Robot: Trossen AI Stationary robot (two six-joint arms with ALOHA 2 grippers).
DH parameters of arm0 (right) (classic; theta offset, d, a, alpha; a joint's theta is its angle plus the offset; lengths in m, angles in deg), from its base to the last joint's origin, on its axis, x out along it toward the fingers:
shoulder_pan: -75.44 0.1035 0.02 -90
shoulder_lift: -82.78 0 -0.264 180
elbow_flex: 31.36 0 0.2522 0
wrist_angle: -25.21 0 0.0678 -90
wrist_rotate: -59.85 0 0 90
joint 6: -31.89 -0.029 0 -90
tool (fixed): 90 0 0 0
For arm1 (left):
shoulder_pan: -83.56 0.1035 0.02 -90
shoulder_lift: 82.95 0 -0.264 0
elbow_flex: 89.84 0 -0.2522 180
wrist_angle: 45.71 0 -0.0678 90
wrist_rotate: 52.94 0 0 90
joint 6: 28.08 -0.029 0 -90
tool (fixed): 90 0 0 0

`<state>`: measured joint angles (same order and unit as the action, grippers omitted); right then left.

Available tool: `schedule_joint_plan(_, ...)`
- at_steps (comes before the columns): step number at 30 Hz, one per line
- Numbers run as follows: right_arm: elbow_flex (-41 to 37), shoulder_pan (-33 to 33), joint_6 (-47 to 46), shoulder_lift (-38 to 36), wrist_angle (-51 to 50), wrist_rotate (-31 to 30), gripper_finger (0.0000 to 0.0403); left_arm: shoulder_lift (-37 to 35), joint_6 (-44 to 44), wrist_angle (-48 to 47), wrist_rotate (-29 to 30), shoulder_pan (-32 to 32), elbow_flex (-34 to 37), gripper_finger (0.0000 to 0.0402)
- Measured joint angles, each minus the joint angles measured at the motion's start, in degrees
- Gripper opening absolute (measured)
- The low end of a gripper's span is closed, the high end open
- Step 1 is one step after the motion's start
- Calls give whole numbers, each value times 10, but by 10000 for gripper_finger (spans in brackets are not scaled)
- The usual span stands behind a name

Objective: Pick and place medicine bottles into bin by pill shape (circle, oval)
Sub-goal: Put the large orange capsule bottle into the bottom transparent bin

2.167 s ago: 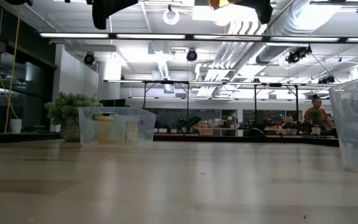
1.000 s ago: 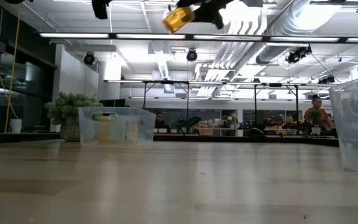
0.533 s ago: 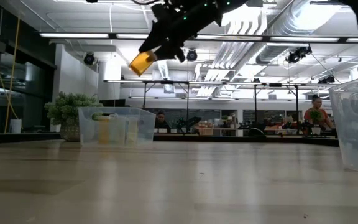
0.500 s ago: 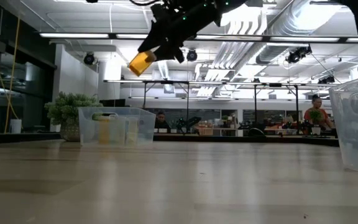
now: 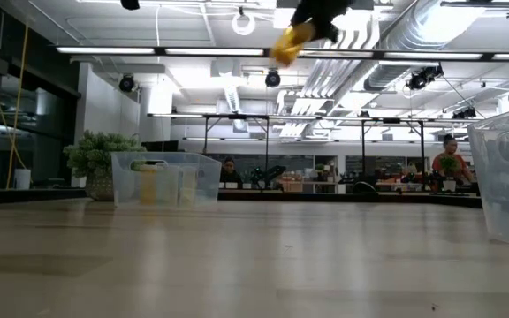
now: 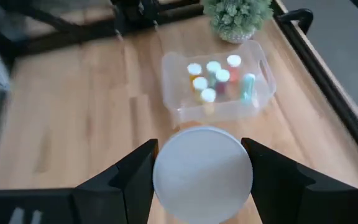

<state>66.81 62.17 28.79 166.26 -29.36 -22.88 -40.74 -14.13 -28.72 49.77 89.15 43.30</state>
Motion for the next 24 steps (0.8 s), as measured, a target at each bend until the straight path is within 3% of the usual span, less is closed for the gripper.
schedule_joint_plan(5, -168, 57, -121, -194, 136, -58, 209, 9, -11, -17, 2, 0, 0, 231)
schedule_joint_plan(10, -293, 119, -164, -317, 293, -139, 209, 37, -48, -14, 4, 0, 0, 231)
schedule_joint_plan(16, -368, 142, -161, -361, 351, -162, 209, 89, -37, -14, 0, 0, 0, 231)
schedule_joint_plan(24, -374, 142, -141, -354, 356, -158, 209, 111, -16, -8, -13, 0, 0, 231)
